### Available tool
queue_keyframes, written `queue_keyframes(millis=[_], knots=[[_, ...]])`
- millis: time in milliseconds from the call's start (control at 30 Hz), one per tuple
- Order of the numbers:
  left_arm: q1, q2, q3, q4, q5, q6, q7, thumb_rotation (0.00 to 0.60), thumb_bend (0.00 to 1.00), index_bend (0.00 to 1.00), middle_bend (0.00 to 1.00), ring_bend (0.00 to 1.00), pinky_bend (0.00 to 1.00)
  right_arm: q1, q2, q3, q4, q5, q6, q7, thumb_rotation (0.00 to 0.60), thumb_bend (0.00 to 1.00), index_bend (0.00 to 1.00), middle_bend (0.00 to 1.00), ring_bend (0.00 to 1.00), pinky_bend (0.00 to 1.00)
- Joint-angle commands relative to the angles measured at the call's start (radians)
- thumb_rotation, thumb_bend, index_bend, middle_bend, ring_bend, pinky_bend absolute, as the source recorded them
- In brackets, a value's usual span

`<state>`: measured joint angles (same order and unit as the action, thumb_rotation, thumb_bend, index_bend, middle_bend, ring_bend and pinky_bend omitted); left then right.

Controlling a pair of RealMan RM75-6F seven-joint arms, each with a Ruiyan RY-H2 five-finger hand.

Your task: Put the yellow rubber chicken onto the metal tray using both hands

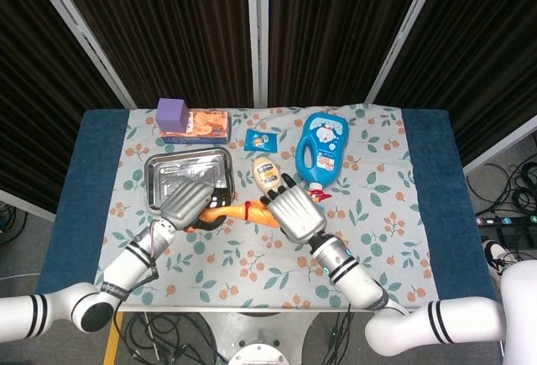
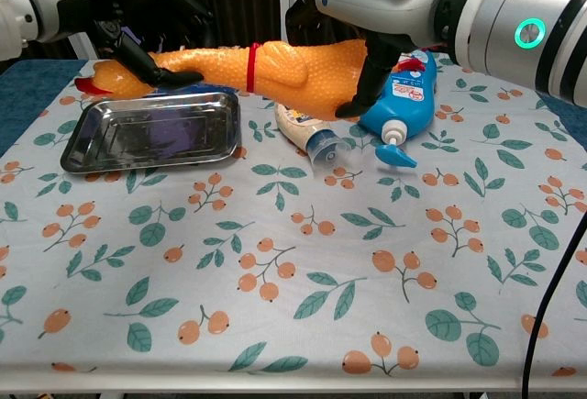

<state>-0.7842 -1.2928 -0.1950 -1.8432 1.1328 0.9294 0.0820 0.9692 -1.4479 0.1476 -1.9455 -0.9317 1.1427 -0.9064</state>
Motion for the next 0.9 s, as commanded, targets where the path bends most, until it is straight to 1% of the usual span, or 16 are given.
queue_keyframes(millis=[33,167,233,300,367,400,467,500,567,633,667,700,800,833,900], knots=[[0.0,-0.003,0.001,0.003,-0.002,0.0,0.0,0.6,0.71,0.74,0.78,0.7,0.84,0.0,-0.003,-0.006,-0.002,-0.003,0.001,-0.003,0.6,0.63,1.0,0.93,0.67,0.23],[0.0,-0.006,0.002,0.006,-0.002,0.001,-0.001,0.6,0.71,0.74,0.78,0.71,0.84,0.001,-0.006,-0.011,-0.003,-0.003,0.0,-0.002,0.6,0.65,1.0,0.95,0.69,0.25],[0.001,-0.006,0.002,0.007,-0.001,0.002,-0.002,0.6,0.71,0.74,0.78,0.7,0.84,0.0,-0.008,-0.009,-0.001,-0.006,0.002,0.004,0.6,0.65,1.0,0.95,0.69,0.25],[0.003,-0.005,0.003,0.005,0.002,0.003,-0.004,0.6,0.71,0.74,0.78,0.7,0.84,-0.003,-0.005,-0.005,-0.001,-0.007,0.004,0.019,0.6,0.63,1.0,0.93,0.68,0.24],[0.005,-0.003,0.006,0.005,0.005,0.004,-0.006,0.6,0.71,0.74,0.78,0.71,0.84,-0.008,0.004,0.0,-0.003,-0.012,0.01,0.03,0.6,0.58,0.95,0.87,0.64,0.22],[0.006,-0.003,0.007,0.005,0.006,0.004,-0.007,0.6,0.71,0.74,0.78,0.71,0.84,-0.011,0.006,0.002,-0.003,-0.017,0.016,0.035,0.6,0.52,0.88,0.81,0.59,0.21],[0.008,-0.003,0.009,0.007,0.007,0.003,-0.01,0.6,0.71,0.74,0.78,0.7,0.84,-0.017,0.014,0.007,-0.004,-0.025,0.027,0.046,0.6,0.39,0.69,0.7,0.47,0.19],[0.009,-0.002,0.01,0.008,0.007,0.003,-0.011,0.6,0.71,0.74,0.78,0.7,0.84,-0.019,0.018,0.009,-0.006,-0.025,0.03,0.048,0.6,0.33,0.58,0.63,0.41,0.17],[0.01,-0.003,0.011,0.011,0.008,0.003,-0.013,0.6,0.71,0.74,0.78,0.7,0.84,-0.023,0.031,0.013,-0.012,-0.024,0.033,0.052,0.6,0.18,0.31,0.44,0.25,0.15],[0.013,-0.003,0.014,0.015,0.011,0.006,-0.013,0.6,0.71,0.74,0.78,0.7,0.84,-0.027,0.043,0.017,-0.019,-0.021,0.037,0.056,0.6,0.08,0.14,0.3,0.16,0.13],[0.014,-0.002,0.015,0.017,0.012,0.006,-0.013,0.6,0.71,0.74,0.78,0.7,0.84,-0.029,0.049,0.018,-0.022,-0.019,0.038,0.06,0.6,0.04,0.08,0.24,0.12,0.12],[0.016,-0.001,0.017,0.02,0.013,0.007,-0.013,0.6,0.71,0.74,0.78,0.7,0.84,-0.032,0.055,0.02,-0.026,-0.017,0.04,0.065,0.6,0.01,0.02,0.17,0.09,0.1],[0.024,0.003,0.023,0.029,0.015,0.007,-0.022,0.6,0.71,0.74,0.78,0.7,0.84,-0.044,0.081,0.025,-0.037,-0.022,0.043,0.09,0.6,0.0,0.0,0.04,0.05,0.09],[0.028,0.004,0.023,0.033,0.015,0.008,-0.031,0.6,0.71,0.73,0.78,0.7,0.84,-0.05,0.094,0.027,-0.04,-0.026,0.043,0.103,0.6,0.0,0.0,0.01,0.04,0.08],[0.035,0.007,0.024,0.043,0.016,0.01,-0.045,0.6,0.71,0.73,0.78,0.7,0.84,-0.061,0.116,0.028,-0.048,-0.034,0.044,0.126,0.6,0.0,0.0,0.0,0.04,0.08]])
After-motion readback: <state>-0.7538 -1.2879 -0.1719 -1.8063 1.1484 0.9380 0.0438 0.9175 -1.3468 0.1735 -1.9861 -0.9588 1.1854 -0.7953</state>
